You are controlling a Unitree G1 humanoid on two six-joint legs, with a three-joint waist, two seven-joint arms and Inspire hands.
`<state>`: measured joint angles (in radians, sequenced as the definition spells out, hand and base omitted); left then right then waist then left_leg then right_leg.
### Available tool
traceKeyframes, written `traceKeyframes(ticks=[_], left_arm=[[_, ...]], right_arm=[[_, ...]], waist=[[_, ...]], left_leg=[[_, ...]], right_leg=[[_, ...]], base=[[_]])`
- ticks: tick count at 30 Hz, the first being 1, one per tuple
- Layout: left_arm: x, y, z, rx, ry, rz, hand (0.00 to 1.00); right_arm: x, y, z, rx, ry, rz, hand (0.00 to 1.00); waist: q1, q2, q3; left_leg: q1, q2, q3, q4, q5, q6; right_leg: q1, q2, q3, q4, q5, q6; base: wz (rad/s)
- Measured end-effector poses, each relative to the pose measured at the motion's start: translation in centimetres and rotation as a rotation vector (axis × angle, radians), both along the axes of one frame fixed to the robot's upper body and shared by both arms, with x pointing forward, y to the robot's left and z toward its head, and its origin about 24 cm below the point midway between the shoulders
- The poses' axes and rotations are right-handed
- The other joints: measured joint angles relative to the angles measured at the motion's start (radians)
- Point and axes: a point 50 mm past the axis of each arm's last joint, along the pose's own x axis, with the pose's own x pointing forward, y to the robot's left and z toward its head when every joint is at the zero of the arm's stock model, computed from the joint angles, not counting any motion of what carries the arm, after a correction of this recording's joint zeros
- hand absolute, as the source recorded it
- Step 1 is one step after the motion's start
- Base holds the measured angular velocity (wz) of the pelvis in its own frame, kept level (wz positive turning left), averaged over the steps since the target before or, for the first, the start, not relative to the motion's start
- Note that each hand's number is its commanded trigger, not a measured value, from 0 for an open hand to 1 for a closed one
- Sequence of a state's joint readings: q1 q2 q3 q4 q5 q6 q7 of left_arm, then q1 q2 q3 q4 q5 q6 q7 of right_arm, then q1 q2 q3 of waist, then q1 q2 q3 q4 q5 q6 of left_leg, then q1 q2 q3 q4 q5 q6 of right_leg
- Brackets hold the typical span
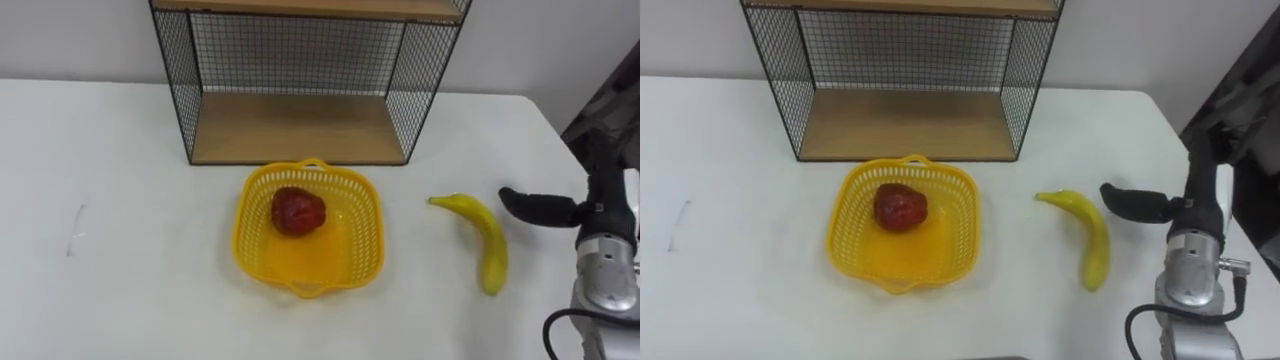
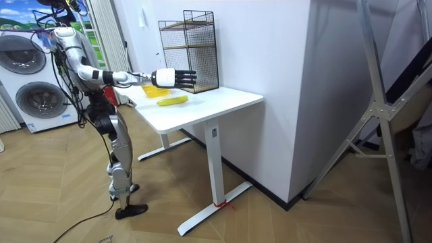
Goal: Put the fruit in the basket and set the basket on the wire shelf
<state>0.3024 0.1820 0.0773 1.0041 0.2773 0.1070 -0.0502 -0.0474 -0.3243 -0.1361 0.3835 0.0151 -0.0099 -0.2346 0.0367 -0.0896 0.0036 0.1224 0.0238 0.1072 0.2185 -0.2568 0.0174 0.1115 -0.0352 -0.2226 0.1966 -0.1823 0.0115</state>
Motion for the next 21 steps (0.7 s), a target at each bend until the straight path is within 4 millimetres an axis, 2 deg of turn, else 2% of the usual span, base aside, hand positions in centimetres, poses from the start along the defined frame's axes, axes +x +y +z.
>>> traceKeyframes(ticks=[4,8,16,21], left_arm=[[0.1,0.1,0.1,0.003,-0.003,-0.001,0.00],[0.0,0.1,0.1,0.003,-0.002,-0.002,0.00],[-0.1,0.1,0.0,0.001,0.010,-0.002,0.00],[-0.2,0.2,0.0,0.001,0.015,0.000,0.00]], right_arm=[[0.4,0.4,-0.1,-0.010,0.035,0.059,0.00],[0.2,0.8,-1.3,-0.023,0.108,0.114,0.00],[0.0,1.1,-2.1,-0.073,0.199,0.183,0.00],[-0.2,1.2,-2.6,-0.081,0.244,0.224,0.00]], waist=[[-0.002,-0.003,-0.0008],[-0.002,-0.004,-0.0008],[0.002,0.009,0.0032],[0.017,0.012,0.0006]], left_leg=[[-0.006,0.000,-0.002,0.006,0.000,0.000],[-0.005,0.000,-0.005,0.011,0.000,0.000],[-0.007,-0.002,-0.018,0.008,0.001,0.002],[-0.007,-0.001,-0.017,0.008,0.001,0.002]], right_leg=[[-0.003,-0.001,-0.003,0.001,0.000,0.000],[0.002,-0.002,-0.010,0.003,0.000,0.000],[0.006,-0.008,-0.026,0.007,0.000,0.000],[0.000,-0.007,-0.025,0.008,0.000,0.000]], base=[[0.00],[0.03],[0.05],[0.00]])
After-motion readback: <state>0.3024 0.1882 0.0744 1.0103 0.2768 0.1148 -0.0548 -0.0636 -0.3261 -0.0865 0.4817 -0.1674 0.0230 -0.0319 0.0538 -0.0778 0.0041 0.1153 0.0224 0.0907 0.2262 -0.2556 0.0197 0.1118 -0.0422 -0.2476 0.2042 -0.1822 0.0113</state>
